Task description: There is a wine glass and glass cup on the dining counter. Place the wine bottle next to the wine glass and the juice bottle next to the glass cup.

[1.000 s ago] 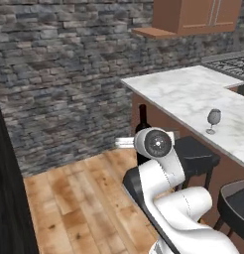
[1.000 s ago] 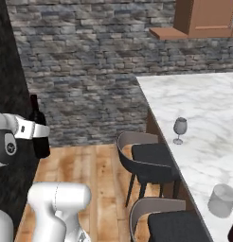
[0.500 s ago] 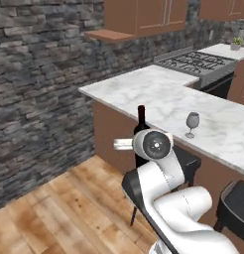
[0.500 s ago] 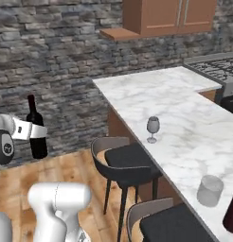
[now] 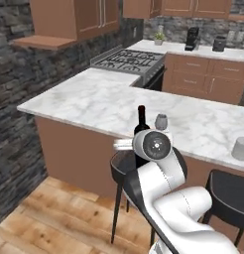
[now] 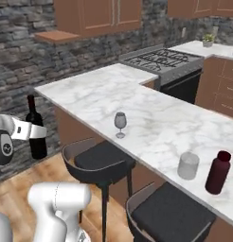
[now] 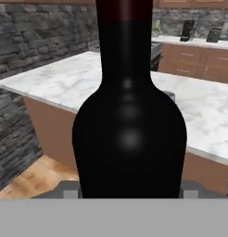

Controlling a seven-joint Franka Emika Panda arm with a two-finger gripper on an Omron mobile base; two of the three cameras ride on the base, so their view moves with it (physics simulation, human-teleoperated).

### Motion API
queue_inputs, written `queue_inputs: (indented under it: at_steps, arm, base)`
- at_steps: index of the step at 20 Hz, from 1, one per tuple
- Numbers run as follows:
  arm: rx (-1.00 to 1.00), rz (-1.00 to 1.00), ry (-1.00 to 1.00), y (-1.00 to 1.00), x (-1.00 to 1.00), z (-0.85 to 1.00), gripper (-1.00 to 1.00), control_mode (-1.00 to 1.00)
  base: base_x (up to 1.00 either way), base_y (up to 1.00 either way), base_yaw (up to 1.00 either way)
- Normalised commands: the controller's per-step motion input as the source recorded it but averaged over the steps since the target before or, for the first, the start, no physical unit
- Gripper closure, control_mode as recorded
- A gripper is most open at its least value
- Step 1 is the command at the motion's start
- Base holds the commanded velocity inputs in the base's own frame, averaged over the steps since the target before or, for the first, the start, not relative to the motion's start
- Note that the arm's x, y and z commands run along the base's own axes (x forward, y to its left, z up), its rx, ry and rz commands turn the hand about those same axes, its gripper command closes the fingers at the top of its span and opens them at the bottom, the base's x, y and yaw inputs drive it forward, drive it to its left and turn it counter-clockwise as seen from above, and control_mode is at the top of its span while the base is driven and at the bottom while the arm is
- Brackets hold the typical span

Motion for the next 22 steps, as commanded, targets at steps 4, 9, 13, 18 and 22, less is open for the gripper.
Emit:
queue_inputs:
  at_steps: [4,9,13,18,22]
  arm:
    - [0.0,0.0,0.0,0.0,0.0,0.0,1.0,1.0]
    - [0.0,0.0,0.0,0.0,0.0,0.0,1.0,1.0]
    - [0.0,0.0,0.0,0.0,0.0,0.0,1.0,1.0]
    - [0.0,0.0,0.0,0.0,0.0,0.0,1.0,1.0]
    - [0.0,0.0,0.0,0.0,0.0,0.0,1.0,1.0]
  base:
    - [0.4,0.23,-0.52]
    - [0.07,0.06,-0.46]
    - [-0.02,0.0,-0.33]
    - [0.33,0.06,-0.13]
    - [0.43,0.2,0.0]
